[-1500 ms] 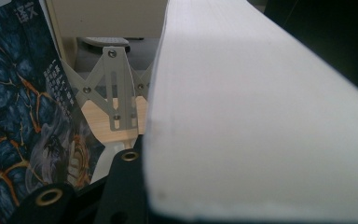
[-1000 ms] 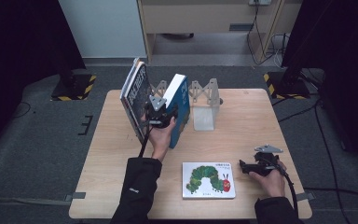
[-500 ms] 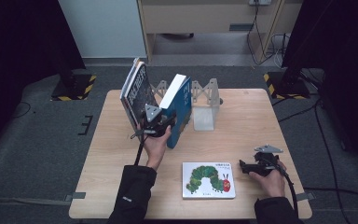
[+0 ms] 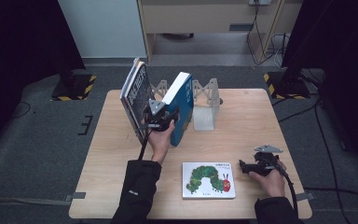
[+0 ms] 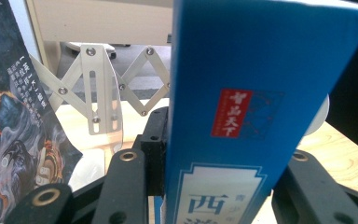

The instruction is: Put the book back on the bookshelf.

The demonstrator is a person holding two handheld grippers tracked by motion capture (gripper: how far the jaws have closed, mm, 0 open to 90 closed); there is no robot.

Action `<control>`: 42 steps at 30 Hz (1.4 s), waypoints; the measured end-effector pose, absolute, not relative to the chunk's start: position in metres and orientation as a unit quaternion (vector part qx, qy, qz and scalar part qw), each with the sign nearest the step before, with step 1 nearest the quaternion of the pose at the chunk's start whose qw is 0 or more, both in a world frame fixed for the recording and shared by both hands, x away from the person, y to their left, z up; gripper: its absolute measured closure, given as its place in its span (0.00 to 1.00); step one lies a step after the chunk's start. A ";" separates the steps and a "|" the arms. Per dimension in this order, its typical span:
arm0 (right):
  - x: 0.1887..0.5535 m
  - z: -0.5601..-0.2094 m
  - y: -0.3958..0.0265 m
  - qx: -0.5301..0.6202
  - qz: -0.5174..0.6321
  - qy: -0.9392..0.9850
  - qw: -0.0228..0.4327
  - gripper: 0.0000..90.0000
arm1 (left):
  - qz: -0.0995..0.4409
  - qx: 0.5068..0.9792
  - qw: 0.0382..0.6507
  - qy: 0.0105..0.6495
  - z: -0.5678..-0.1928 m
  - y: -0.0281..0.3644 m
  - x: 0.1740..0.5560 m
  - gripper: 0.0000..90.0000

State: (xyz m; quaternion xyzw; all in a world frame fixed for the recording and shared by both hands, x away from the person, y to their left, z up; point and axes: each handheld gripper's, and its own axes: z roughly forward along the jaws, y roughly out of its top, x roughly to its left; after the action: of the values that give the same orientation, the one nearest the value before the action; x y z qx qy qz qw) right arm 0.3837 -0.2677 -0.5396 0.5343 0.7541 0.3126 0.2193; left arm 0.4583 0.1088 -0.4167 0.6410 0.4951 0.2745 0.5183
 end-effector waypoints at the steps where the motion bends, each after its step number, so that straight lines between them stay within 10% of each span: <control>1: 0.384 -0.540 -0.268 0.534 0.313 0.754 0.219 0.01 | 0.277 0.642 0.518 0.493 -0.417 0.109 0.458 0.66; 42: 0.384 -0.540 -0.267 0.536 0.312 0.753 0.220 0.01 | 0.291 0.650 0.517 0.474 -0.428 0.107 0.439 0.65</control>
State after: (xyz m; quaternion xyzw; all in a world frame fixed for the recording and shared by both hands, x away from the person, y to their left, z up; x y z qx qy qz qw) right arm 0.3838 -0.2670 -0.5398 0.5357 0.7530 0.3121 0.2204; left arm 0.4387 0.1071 -0.4283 0.6500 0.4743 0.2912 0.5175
